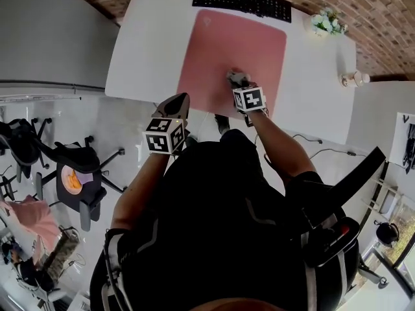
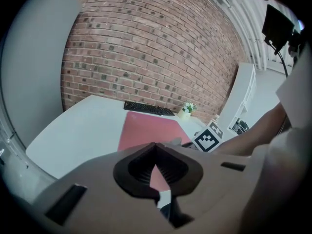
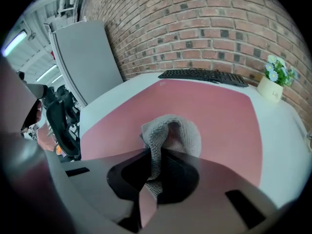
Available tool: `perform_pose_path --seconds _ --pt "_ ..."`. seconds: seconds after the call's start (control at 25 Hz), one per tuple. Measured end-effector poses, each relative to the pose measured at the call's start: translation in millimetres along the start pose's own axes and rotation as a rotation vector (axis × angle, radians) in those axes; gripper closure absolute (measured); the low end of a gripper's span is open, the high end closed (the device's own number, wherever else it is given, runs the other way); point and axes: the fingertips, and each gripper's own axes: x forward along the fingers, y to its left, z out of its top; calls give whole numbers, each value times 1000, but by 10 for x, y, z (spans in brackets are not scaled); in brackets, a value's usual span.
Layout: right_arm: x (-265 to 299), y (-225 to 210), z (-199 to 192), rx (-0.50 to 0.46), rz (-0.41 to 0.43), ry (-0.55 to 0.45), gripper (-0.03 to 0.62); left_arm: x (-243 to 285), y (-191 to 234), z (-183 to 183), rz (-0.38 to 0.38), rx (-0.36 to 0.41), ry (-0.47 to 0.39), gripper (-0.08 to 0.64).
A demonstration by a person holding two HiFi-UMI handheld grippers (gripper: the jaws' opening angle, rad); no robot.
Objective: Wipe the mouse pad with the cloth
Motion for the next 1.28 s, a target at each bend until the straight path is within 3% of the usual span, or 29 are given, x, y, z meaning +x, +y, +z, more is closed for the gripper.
perform_pose_path --seconds 0.52,0.76,1.12,1.28 --pt "-387 -714 -367 143 -86 12 563 368 -392 124 -112 66 28 555" --pt "-607 -1122 -538 196 -218 -1 563 467 -447 185 -133 69 26 555" --pt "-764 -1407 -651 190 -246 63 561 456 -402 220 -128 43 1 555" --pt "-668 -1143 -238 153 -179 18 562 392 -206 200 -76 1 -9 555"
